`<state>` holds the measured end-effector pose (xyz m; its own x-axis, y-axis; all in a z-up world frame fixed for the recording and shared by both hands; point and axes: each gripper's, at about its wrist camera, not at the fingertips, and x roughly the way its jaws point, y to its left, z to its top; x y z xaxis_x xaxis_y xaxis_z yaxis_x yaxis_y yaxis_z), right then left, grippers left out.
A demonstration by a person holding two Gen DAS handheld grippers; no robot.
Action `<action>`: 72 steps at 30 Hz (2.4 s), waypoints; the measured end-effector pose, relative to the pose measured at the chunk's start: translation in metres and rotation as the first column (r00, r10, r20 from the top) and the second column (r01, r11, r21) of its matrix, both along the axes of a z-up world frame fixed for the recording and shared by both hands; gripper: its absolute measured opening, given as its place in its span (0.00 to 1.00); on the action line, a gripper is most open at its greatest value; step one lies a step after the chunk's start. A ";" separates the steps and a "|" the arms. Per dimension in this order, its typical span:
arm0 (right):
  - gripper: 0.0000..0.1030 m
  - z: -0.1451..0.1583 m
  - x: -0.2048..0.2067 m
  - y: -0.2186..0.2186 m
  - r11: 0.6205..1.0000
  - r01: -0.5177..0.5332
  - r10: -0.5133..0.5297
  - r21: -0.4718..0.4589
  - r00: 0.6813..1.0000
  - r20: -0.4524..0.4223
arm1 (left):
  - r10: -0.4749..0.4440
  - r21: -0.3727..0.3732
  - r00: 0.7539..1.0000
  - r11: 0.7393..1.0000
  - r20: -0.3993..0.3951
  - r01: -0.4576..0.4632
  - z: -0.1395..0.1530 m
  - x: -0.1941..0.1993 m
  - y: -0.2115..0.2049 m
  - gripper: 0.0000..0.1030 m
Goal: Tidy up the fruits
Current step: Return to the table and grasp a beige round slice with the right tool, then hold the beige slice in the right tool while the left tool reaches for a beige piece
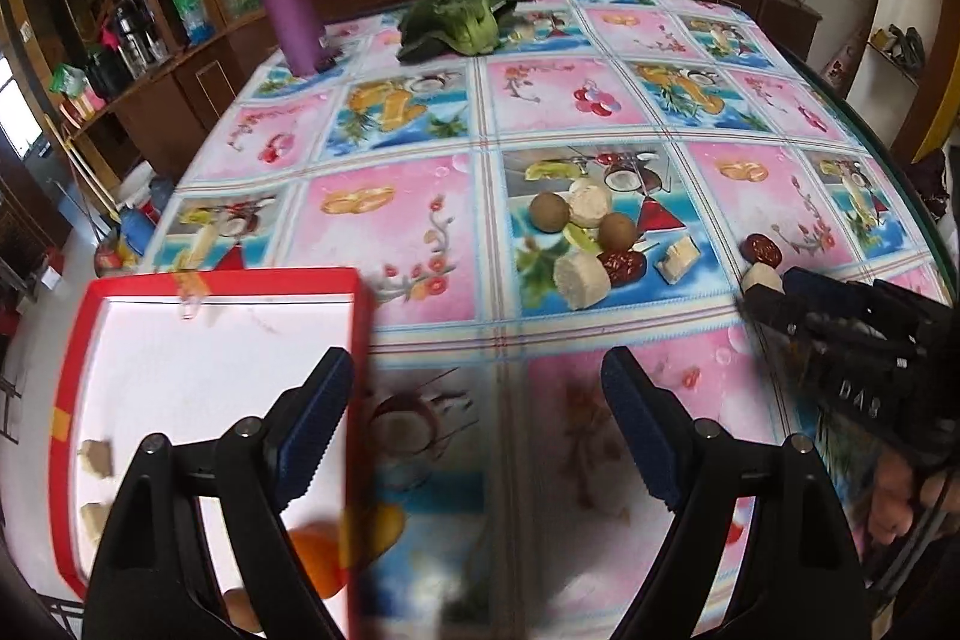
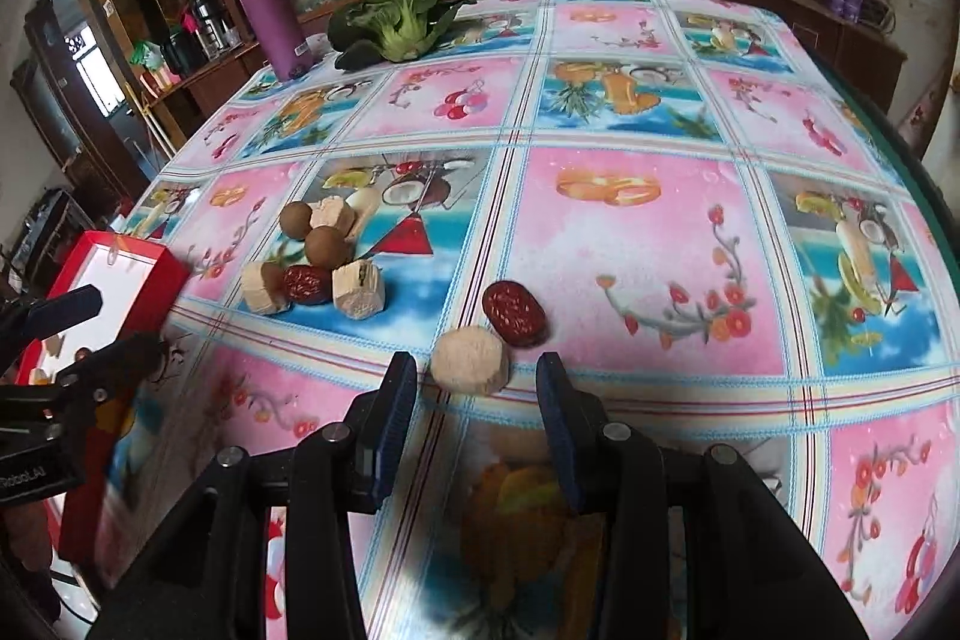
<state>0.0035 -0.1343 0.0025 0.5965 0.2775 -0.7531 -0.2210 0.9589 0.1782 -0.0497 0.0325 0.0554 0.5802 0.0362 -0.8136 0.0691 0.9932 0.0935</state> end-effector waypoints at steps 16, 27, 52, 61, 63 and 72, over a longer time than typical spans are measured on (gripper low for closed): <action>0.30 -0.002 0.001 -0.005 1.000 0.014 -0.014 0.009 1.000 0.021 | 0.024 -0.084 0.998 0.996 -0.066 -0.030 -0.032 0.046 -0.021 0.69; 0.27 -0.001 0.001 -0.004 1.000 0.015 -0.015 0.005 1.000 0.022 | 0.045 -0.108 0.997 0.993 -0.057 -0.051 -0.038 0.054 -0.013 0.44; 0.24 0.010 -0.011 -0.003 0.997 -0.042 0.036 0.060 0.994 0.100 | -0.025 -0.179 0.999 0.983 0.030 0.030 -0.011 -0.013 -0.008 0.14; 0.24 0.003 -0.008 -0.002 0.998 -0.036 0.033 0.046 0.997 0.065 | -0.051 -0.173 0.999 0.984 0.000 0.050 -0.014 -0.009 -0.009 0.23; 0.24 0.000 -0.007 -0.001 0.999 -0.036 0.034 0.037 0.998 0.050 | -0.044 -0.186 0.999 0.982 -0.003 0.042 -0.013 -0.007 -0.010 0.46; 0.24 -0.002 -0.005 -0.001 0.999 -0.036 0.035 0.024 0.999 0.031 | -0.007 -0.183 1.000 0.983 -0.025 0.002 -0.024 0.013 -0.014 0.58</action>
<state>-0.0017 -0.1350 0.0005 0.6084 0.3173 -0.7275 -0.2607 0.9456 0.1944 -0.0371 0.0184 0.0310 0.5588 -0.1178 -0.8209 0.0739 0.9930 -0.0921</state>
